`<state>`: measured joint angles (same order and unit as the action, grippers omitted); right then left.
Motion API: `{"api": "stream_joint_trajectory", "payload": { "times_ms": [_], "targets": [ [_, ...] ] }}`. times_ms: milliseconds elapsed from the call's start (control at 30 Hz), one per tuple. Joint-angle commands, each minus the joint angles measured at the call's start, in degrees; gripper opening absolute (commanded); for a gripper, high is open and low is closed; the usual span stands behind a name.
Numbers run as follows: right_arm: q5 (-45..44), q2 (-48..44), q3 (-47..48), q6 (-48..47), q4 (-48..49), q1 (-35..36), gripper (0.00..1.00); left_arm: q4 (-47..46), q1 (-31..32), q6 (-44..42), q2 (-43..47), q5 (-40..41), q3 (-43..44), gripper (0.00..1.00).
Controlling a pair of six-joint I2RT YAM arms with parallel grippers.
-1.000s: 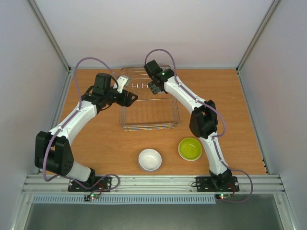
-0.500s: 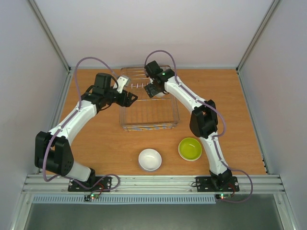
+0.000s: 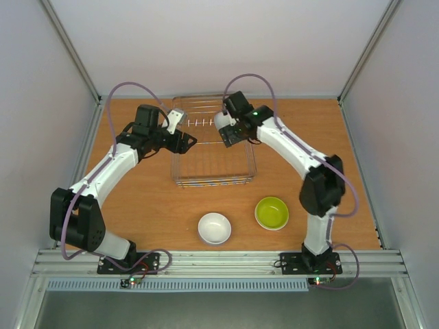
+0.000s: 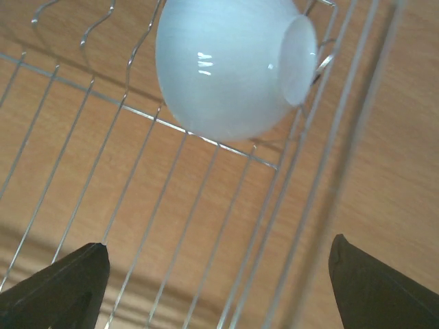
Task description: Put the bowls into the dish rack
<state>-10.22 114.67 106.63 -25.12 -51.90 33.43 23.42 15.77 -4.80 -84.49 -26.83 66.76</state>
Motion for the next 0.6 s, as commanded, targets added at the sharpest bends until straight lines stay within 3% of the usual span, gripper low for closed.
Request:
{"api": "stream_joint_trajectory", "payload": {
  "times_ms": [0,167,233,567],
  "targets": [
    [1.32,-12.03,-8.34,4.81,2.16,0.14,0.84,-0.07,-0.08,-0.65,-1.30,-1.92,2.02,0.74],
    [1.30,-25.90,-22.74,12.06,2.20,0.14,0.50,0.73,-0.13,-0.35,-2.44,-2.70,2.51,0.75],
    [0.58,-31.41,-27.84,14.98,0.84,0.10,0.41,1.00,-0.17,-0.07,-2.88,-3.44,2.86,0.75],
    [-1.21,-50.08,-45.10,28.32,-11.91,0.20,0.25,2.23,-0.12,0.93,-5.10,-5.25,4.03,0.75]
  ]
}}
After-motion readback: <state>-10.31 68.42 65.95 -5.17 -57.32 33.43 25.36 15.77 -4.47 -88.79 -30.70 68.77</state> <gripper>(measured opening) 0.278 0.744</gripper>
